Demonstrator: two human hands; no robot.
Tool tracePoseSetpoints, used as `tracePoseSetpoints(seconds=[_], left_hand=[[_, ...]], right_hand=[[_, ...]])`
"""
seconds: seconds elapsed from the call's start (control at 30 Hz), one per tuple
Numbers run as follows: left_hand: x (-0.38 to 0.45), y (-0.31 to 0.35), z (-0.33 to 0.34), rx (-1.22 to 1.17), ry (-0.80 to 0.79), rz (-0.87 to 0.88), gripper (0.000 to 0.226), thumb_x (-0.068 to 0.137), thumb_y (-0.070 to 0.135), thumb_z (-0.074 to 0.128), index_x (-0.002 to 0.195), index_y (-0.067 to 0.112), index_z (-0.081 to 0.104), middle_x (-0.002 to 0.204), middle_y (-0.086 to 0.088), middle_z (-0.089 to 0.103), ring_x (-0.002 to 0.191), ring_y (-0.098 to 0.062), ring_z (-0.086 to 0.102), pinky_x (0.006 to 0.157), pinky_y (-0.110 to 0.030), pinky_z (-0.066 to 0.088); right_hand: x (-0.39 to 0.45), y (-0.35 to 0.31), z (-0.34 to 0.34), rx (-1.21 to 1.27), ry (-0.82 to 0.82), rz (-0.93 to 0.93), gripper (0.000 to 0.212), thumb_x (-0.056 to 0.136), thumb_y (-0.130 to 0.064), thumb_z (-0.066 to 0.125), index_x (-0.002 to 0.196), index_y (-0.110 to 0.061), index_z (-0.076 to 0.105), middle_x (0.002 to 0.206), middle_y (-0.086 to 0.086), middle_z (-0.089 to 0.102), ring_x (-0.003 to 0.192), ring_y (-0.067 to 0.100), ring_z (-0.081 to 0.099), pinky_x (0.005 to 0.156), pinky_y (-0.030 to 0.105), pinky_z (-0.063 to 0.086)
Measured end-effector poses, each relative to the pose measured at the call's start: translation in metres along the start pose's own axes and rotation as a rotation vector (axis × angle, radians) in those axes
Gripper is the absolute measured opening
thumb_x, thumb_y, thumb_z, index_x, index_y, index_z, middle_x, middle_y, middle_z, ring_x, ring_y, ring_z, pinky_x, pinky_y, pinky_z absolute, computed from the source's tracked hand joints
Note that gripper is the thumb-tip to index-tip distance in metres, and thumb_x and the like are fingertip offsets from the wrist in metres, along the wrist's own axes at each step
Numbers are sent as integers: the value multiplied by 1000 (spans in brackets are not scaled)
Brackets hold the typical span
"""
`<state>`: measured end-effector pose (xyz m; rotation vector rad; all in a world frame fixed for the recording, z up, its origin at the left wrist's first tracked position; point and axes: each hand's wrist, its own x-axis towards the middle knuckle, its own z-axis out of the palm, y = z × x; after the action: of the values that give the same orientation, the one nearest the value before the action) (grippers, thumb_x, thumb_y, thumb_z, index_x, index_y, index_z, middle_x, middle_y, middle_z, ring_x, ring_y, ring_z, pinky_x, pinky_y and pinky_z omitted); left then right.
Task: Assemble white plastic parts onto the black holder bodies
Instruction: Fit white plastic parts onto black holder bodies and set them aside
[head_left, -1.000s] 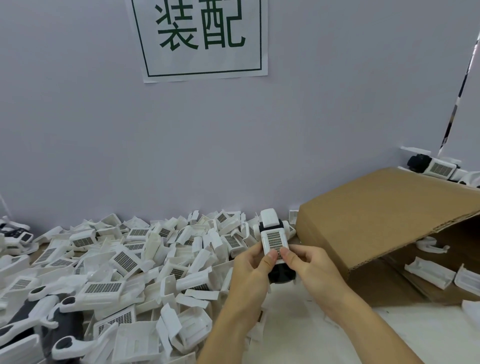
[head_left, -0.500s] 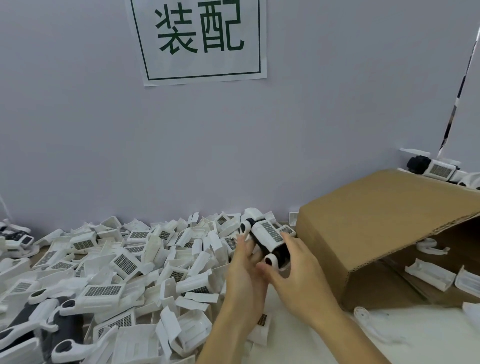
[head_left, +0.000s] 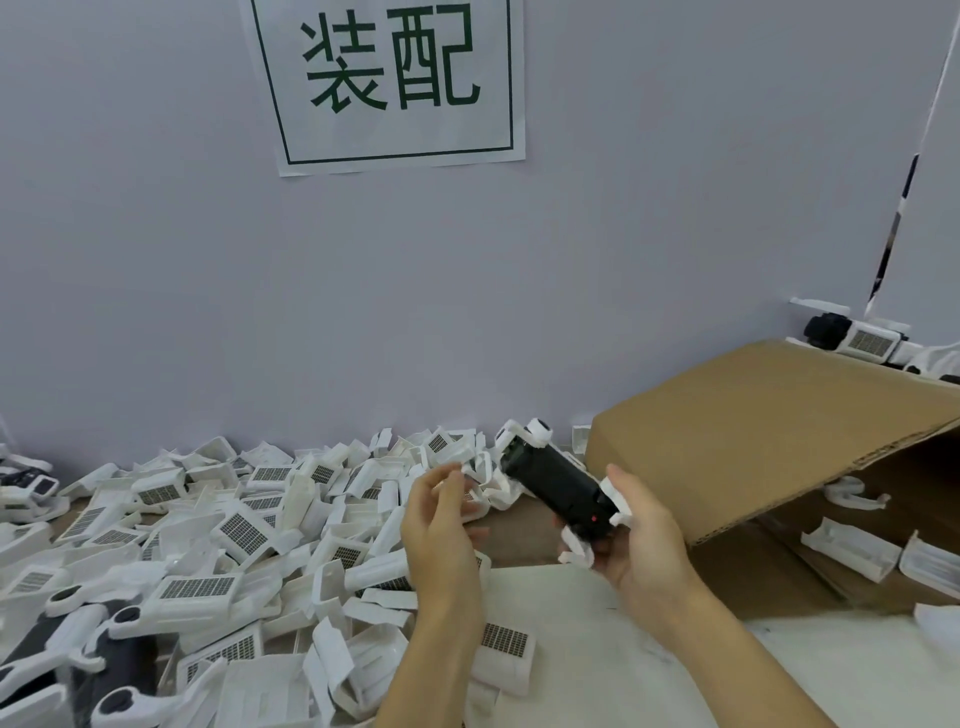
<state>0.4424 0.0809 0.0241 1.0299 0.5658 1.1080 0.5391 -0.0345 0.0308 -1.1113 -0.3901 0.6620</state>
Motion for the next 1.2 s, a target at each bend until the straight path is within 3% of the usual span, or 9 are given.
tracePoseSetpoints(seconds=[0.17,0.3,0.47,0.6,0.73,0.87,0.97,1.1,1.2], left_hand=[[-6,1,3,-156,-228,-158,23,100,30,56,114,29,74,94,-2,78,85,-34,75,57,-36,59],[-7,2,3,-162,-194,-157,22,101,25,56,106,21,77,85,-3,75,74,-23,74,55,-32,57],[-4,3,1,-194,-146,-216,25,101,26,54,109,20,77,114,-11,74,111,-27,67,91,-45,56],[-2,6,1,-247,-156,-228,23,98,27,57,103,20,79,95,-5,74,77,-17,69,64,-27,54],[0,3,0,-190,-145,-195,21,98,25,57,104,18,75,96,-10,76,82,-21,70,67,-34,54],[1,1,-2,-127,-145,-182,6,95,21,64,95,21,70,75,-1,62,59,-13,54,50,-24,42],[2,0,-5,-142,-159,-208,15,95,15,66,108,17,73,87,-6,63,76,-21,52,63,-31,43],[1,2,-4,-140,-167,-222,23,95,14,65,116,11,74,89,-4,73,67,-13,63,60,-27,52],[1,2,-5,-102,-131,-235,22,94,15,68,115,11,75,101,-13,75,83,-22,65,82,-42,54]], right_hand=[[-5,3,0,16,-130,243,47,100,-36,41,90,2,66,76,25,59,44,28,50,62,37,40],[-5,2,-1,1,-149,247,55,100,-36,39,71,-4,74,75,25,61,40,26,48,64,37,36],[-4,-1,-6,-51,-191,214,46,96,-40,49,95,-2,74,63,15,47,56,27,41,56,32,50],[0,-6,-9,-139,-187,82,47,72,-33,72,110,-5,70,84,9,68,73,18,64,78,37,51],[-2,-15,-10,-289,-116,-128,33,77,-7,77,106,-23,74,121,15,66,109,36,66,88,50,55],[-11,-28,-13,-506,-230,-237,53,62,-16,76,110,-38,70,116,3,67,104,22,66,78,30,58],[-15,-36,-14,-646,-292,-304,55,64,-16,79,111,-43,68,112,-5,69,105,15,66,90,28,56],[-14,-40,-16,-734,-280,-282,53,79,-5,82,120,-33,64,119,4,66,111,24,64,94,46,56],[-11,-40,-17,-832,-294,-228,52,82,-6,79,123,-32,60,120,0,66,110,18,65,95,41,57]])
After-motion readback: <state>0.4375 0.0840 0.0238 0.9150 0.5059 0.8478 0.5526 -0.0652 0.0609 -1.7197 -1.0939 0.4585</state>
